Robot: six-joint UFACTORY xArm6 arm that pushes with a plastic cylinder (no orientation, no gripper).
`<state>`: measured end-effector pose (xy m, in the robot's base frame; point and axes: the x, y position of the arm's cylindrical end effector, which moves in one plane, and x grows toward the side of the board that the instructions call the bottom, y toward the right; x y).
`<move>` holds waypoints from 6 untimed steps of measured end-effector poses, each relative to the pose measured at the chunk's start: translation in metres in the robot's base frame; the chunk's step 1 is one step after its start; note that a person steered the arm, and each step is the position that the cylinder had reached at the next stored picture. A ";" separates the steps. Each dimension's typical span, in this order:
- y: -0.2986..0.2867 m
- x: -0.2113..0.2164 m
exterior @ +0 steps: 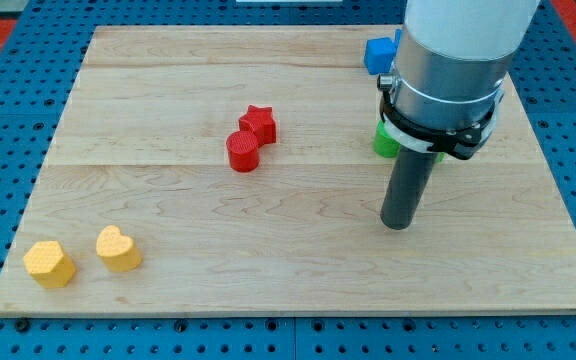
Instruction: Nudge the yellow hexagon down a bit
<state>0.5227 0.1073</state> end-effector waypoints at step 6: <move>-0.012 -0.006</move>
<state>0.5163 0.0956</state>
